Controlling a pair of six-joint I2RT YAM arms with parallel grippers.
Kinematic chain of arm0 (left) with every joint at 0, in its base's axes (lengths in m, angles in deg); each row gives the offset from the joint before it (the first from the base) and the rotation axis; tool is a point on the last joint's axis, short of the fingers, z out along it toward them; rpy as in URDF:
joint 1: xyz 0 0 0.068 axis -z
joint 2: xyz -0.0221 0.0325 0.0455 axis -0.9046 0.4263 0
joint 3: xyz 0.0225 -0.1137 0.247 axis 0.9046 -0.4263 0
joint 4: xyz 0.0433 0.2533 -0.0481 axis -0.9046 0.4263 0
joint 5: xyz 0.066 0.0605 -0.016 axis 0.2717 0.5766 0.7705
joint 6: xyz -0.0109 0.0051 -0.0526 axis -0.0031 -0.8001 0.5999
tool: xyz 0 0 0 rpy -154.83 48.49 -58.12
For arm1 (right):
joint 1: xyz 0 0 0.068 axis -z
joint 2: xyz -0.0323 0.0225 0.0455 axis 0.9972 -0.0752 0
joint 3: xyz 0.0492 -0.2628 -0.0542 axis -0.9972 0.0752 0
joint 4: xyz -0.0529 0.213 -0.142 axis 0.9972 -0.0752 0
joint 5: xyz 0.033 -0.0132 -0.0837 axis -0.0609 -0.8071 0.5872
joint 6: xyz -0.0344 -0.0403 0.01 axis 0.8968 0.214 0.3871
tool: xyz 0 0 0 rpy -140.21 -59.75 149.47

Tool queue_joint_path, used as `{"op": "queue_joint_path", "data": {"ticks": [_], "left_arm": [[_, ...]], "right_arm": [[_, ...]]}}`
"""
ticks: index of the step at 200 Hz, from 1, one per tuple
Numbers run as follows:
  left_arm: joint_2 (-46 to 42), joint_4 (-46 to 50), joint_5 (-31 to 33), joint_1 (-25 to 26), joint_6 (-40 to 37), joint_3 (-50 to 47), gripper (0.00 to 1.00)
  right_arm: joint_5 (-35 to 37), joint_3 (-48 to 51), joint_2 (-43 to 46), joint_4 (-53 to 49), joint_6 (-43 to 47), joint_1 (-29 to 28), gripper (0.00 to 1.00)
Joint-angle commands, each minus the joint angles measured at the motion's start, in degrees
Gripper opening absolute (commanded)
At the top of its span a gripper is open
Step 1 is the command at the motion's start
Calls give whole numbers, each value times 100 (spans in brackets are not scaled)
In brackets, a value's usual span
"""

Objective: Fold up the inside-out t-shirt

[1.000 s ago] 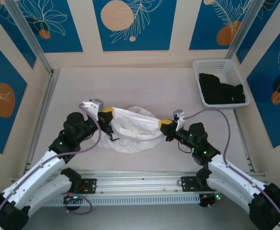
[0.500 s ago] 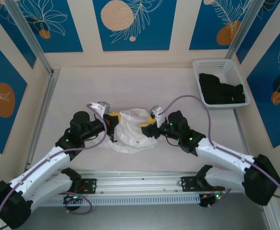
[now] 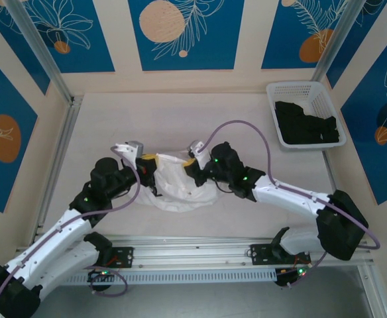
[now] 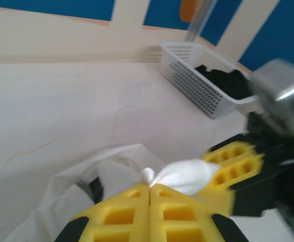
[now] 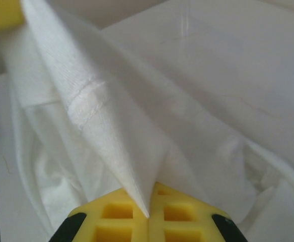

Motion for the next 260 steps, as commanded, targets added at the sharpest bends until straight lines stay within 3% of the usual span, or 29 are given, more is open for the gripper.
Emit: {"op": "queue_joint_path", "data": {"ticks": [1,15,35,49,88,109,126,155,170,236,260], "left_arm": [[57,103,749,-48,-2,458,0],[248,-53,477,-50,9,700,0],[714,-309,-405,-18,131,1153,0],[1121,-274,-731,217,92,1661,0],[2566,33,-640,1203,-295,3743,0],[3258,272,-701,1487,-380,4911,0],[3358,402,-432,1525,-364,5257,0],[2728,435,1288,1384,-529,4556,0],[2260,315,1787,1097,-341,3919,0],[970,179,1969,908,-677,1327,0],[699,153,1685,905,-873,756,15]], "right_arm": [[-372,-494,505,-30,-196,397,0],[-426,-794,637,-281,-127,610,0],[-319,-1257,879,-776,165,860,0],[-325,-1579,1068,-1087,281,1100,0],[-127,-3016,1293,-2154,544,1964,0],[-239,-4053,1021,-2540,551,2527,0],[-551,-4601,817,-2649,461,2652,0],[-1289,-4598,524,-2277,176,2525,0],[-1544,-4574,194,-2176,199,2278,0],[-2593,-4511,-1515,-2362,593,1120,0],[-2987,-4436,-1828,-2290,436,984,0]]}}
